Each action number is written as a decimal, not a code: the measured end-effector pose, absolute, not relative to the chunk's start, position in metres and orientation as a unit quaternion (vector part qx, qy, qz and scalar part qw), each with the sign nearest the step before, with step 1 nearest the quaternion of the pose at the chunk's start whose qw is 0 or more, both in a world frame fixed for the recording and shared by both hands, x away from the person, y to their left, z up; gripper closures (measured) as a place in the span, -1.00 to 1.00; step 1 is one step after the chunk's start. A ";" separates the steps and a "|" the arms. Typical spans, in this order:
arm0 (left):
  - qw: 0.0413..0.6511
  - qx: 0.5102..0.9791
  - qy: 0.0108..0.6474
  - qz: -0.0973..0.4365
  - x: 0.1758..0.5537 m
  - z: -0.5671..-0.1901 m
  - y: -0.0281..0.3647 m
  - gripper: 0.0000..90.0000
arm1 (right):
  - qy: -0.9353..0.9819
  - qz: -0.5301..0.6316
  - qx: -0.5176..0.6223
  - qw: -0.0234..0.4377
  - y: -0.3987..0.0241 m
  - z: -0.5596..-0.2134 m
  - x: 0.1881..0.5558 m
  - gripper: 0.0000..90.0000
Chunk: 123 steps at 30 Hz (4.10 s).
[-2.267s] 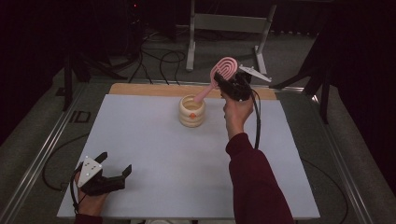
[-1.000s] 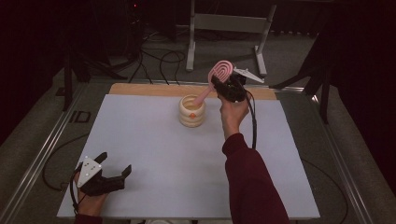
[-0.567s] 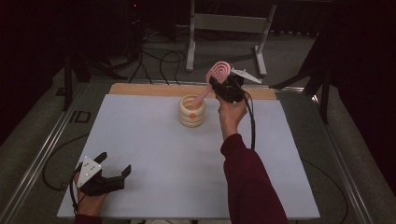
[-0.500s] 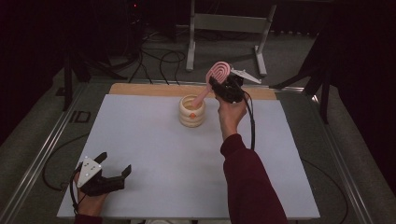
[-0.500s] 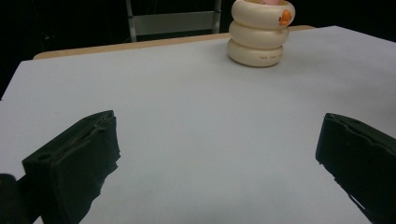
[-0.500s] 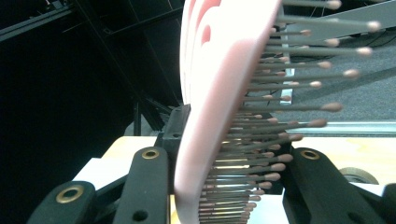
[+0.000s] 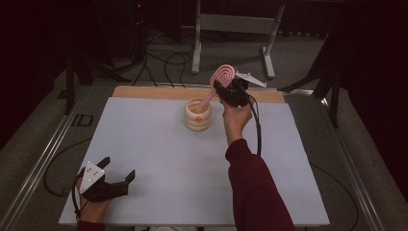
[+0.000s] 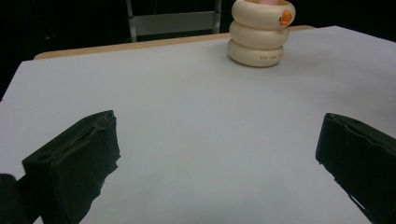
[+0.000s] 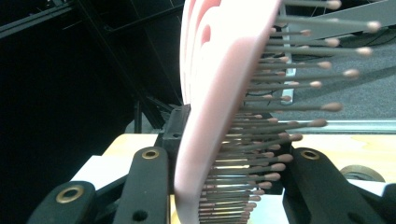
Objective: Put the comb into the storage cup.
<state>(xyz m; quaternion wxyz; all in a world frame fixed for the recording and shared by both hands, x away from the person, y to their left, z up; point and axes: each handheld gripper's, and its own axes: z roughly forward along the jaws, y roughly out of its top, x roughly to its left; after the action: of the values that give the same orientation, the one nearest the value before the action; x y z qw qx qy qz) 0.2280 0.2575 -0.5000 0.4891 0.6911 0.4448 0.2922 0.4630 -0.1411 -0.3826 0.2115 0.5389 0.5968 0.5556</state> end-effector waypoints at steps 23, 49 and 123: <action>0.490 0.687 0.448 0.293 0.228 -0.500 0.258 -1.00 | 0.597 0.552 0.545 0.203 -0.134 -0.395 0.465 0.41; 0.489 0.690 0.447 0.292 0.228 -0.500 0.258 -1.00 | 0.611 0.542 0.543 0.196 -0.125 -0.405 0.466 0.41; 0.491 0.687 0.449 0.293 0.227 -0.500 0.260 -1.00 | 0.629 0.522 0.544 0.186 -0.106 -0.429 0.469 0.41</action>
<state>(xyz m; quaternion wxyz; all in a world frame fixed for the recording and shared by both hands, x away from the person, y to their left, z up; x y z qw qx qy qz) 0.2273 0.2598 -0.5002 0.4908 0.6868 0.4490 0.2930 0.4690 -0.1064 -0.4287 0.1857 0.5444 0.6295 0.5224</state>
